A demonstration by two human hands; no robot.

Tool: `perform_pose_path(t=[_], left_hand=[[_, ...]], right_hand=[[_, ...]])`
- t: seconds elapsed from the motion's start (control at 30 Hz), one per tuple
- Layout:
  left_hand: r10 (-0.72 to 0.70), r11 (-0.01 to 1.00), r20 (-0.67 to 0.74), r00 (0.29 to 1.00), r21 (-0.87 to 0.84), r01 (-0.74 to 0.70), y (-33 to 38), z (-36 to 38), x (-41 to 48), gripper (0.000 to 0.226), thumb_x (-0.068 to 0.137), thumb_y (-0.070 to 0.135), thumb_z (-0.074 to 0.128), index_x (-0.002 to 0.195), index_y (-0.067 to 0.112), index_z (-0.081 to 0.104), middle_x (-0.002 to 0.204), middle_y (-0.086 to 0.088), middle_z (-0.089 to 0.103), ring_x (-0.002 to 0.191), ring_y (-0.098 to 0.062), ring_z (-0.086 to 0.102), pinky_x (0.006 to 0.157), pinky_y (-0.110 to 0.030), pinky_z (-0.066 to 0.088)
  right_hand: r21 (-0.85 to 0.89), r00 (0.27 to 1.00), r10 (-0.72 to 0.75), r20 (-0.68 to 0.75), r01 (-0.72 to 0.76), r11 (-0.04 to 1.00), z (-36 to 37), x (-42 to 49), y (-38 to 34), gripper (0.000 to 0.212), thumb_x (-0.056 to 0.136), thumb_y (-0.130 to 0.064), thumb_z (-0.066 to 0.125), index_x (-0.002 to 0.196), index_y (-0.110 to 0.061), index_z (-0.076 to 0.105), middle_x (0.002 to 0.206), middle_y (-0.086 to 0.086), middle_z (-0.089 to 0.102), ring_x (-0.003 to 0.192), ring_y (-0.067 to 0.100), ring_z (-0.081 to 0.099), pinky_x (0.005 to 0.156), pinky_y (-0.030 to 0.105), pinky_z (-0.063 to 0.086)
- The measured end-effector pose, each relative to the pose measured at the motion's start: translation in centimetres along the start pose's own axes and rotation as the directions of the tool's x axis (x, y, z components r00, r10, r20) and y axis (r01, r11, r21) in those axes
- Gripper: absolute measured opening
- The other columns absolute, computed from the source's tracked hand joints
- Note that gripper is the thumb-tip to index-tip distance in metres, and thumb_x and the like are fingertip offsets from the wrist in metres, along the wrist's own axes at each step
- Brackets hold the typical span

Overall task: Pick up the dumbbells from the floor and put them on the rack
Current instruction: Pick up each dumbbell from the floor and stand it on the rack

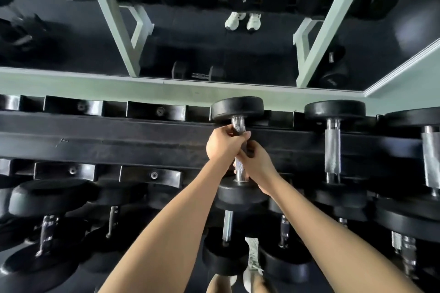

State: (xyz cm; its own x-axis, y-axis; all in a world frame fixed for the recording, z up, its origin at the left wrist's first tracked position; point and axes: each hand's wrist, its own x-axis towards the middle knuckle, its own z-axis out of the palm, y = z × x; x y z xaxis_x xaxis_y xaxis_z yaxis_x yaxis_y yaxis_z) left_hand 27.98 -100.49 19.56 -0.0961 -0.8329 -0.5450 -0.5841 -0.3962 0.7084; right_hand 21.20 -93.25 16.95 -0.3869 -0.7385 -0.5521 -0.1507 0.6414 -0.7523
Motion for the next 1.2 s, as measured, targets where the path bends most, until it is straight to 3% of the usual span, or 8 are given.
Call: perform_pose_path(t=[0.23,0.37,0.47,0.6,0.7,0.8,1.07,1.2], left_hand=[[0.044,0.997,0.026,0.999,0.063,-0.046,0.4,-0.7,-2.0,0.032,0.082,0.044,0.065,0.104,0.022,0.068,0.098,-0.001,0.073,0.093,-0.023,0.068,0.082,-0.036,0.056],[0.012,0.997,-0.129,0.992,-0.075,-0.022,-0.9,-2.3,-5.6,0.059,0.082,0.051,0.058,0.131,0.019,0.054,0.115,0.002,0.069,0.107,-0.018,0.064,0.095,-0.038,0.051],[0.033,0.998,-0.234,0.972,-0.045,-0.045,-4.0,-4.2,-9.5,0.046,0.083,0.051,0.056,0.117,0.02,0.065,0.109,0.004,0.07,0.103,-0.017,0.064,0.091,-0.035,0.052],[-0.073,0.99,-0.369,0.927,-0.14,0.023,-10.6,-5.9,-15.2,0.031,0.084,0.048,0.059,0.092,0.02,0.07,0.092,0.001,0.069,0.093,-0.018,0.063,0.086,-0.033,0.048],[-0.173,0.969,-0.43,0.886,-0.235,0.075,-16.2,-6.3,-19.4,0.039,0.083,0.05,0.06,0.1,0.016,0.071,0.102,0.002,0.072,0.1,-0.017,0.064,0.082,-0.028,0.047],[-0.263,0.945,-0.44,0.859,-0.297,0.137,-21.4,-6.2,-24.0,0.038,0.081,0.051,0.06,0.091,0.016,0.071,0.087,0.004,0.07,0.095,-0.021,0.067,0.078,-0.032,0.049],[-0.479,0.851,-0.466,0.744,-0.453,0.264,-34.1,-6.5,-33.7,0.039,0.083,0.049,0.06,0.098,0.015,0.071,0.098,-0.003,0.073,0.097,-0.022,0.067,0.089,-0.037,0.052],[-0.575,0.754,-0.445,0.687,-0.615,0.232,-40.8,-6.9,-37.6,0.024,0.086,0.041,0.06,0.075,0.021,0.067,0.078,-0.001,0.071,0.084,-0.026,0.069,0.088,-0.039,0.054]], right_hand=[[-0.353,0.986,-0.091,-0.141,0.036,0.935,0.4,-1.6,-1.6,0.029,0.095,-0.033,0.044,0.109,-0.012,0.057,0.104,0.007,0.069,0.096,0.029,0.064,0.072,0.031,0.04],[-0.383,0.966,-0.164,-0.201,0.077,0.92,0.4,-3.3,-2.3,0.038,0.091,-0.048,0.047,0.1,-0.011,0.052,0.091,0.005,0.065,0.09,0.03,0.064,0.065,0.03,0.035],[-0.443,0.905,-0.317,-0.285,0.169,0.88,0.1,-6.0,-2.8,0.053,0.086,-0.058,0.049,0.111,-0.011,0.052,0.103,0.005,0.066,0.09,0.027,0.063,0.067,0.031,0.038],[-0.506,0.783,-0.533,-0.321,0.334,0.796,0.5,-11.9,-1.6,0.046,0.086,-0.051,0.057,0.112,-0.013,0.055,0.106,0.004,0.067,0.093,0.027,0.064,0.071,0.032,0.041],[-0.452,0.76,-0.604,-0.241,0.463,0.763,1.9,-16.5,1.5,0.044,0.085,-0.048,0.059,0.113,-0.014,0.056,0.106,0.001,0.067,0.092,0.024,0.063,0.076,0.034,0.044],[-0.434,0.806,-0.586,-0.087,0.499,0.75,4.5,-20.8,5.7,0.045,0.086,-0.049,0.058,0.115,-0.014,0.055,0.11,0.001,0.065,0.092,0.023,0.063,0.077,0.034,0.045],[-0.526,0.836,-0.395,0.38,0.547,0.652,12.6,-29.4,16.1,0.047,0.089,-0.049,0.054,0.121,-0.014,0.051,0.121,0.002,0.061,0.101,0.024,0.062,0.08,0.035,0.046],[-0.583,0.785,-0.262,0.562,0.6,0.547,16.7,-32.5,21.0,0.046,0.091,-0.049,0.051,0.121,-0.015,0.05,0.12,0.003,0.06,0.106,0.025,0.06,0.085,0.036,0.046]])
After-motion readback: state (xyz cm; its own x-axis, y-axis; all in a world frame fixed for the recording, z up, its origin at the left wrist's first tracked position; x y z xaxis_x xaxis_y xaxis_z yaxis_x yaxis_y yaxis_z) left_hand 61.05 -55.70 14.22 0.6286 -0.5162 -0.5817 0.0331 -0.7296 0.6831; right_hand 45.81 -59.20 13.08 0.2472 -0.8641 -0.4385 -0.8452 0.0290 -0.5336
